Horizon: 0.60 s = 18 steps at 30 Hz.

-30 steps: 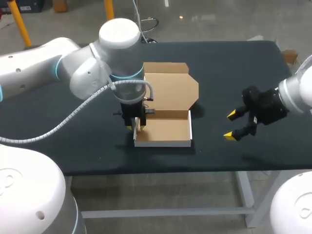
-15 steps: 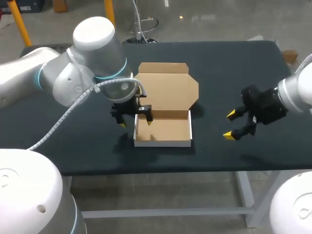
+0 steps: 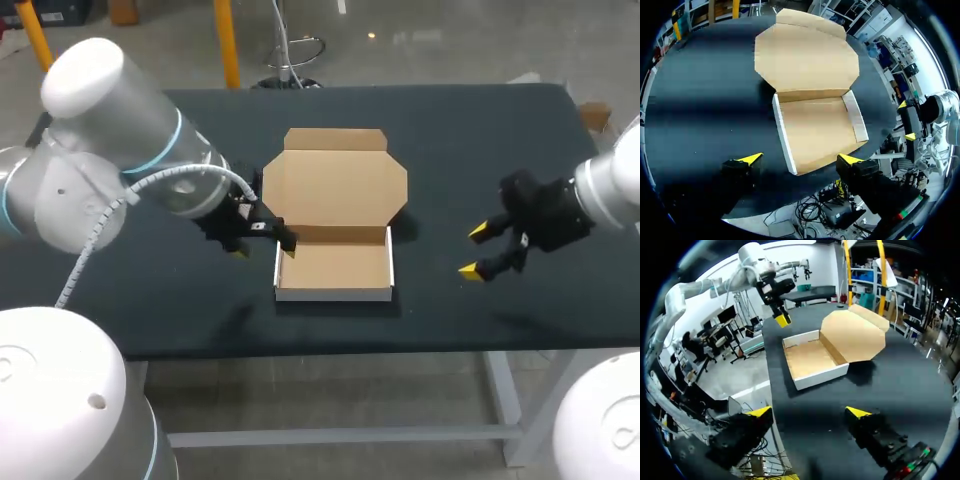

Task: Assemble the packaging by folding the flat box into shape, placing the metal phone stand inside, and closing the box properly

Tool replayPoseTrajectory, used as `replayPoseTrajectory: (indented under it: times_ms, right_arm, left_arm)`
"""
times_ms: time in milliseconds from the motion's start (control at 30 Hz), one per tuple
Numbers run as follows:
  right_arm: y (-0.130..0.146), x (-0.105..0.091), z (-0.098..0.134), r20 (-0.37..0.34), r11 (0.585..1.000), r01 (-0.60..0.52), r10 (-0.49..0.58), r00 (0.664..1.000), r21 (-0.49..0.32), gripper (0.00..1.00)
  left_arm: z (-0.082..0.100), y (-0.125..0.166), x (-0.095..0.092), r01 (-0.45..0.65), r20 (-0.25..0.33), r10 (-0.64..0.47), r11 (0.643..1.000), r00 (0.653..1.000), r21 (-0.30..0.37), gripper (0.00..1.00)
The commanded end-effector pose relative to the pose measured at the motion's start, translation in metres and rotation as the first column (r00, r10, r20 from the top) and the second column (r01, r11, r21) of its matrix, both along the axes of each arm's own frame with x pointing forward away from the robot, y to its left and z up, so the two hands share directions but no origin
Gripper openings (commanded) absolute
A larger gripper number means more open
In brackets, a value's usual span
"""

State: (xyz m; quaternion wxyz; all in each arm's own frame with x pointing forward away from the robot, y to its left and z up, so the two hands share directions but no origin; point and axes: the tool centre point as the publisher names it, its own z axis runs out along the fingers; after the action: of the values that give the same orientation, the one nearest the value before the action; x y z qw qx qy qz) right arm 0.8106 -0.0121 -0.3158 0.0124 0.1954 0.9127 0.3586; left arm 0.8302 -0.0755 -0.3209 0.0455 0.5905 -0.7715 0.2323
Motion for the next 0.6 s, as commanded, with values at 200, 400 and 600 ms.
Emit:
replayPoseTrajectory:
  times_ms: [200, 400, 600]
  right_arm:
    - [-0.017, -0.007, 0.015, -0.028, 0.997, 0.078, -0.077, 0.997, 0.019, 1.00]
    - [-0.029, -0.013, 0.022, -0.059, 0.988, 0.157, -0.157, 0.986, 0.003, 1.00]
    - [-0.046, -0.020, 0.031, -0.088, 0.968, 0.252, -0.252, 0.964, -0.016, 1.00]
  left_arm:
    - [0.036, 0.032, -0.030, 0.003, 0.051, 0.001, 0.997, 0.999, -0.072, 1.00]
    - [0.053, 0.048, -0.043, -0.015, 0.025, 0.017, 0.997, 1.000, -0.071, 1.00]
    - [0.070, 0.061, -0.058, -0.039, -0.011, 0.039, 0.998, 0.999, -0.052, 1.00]
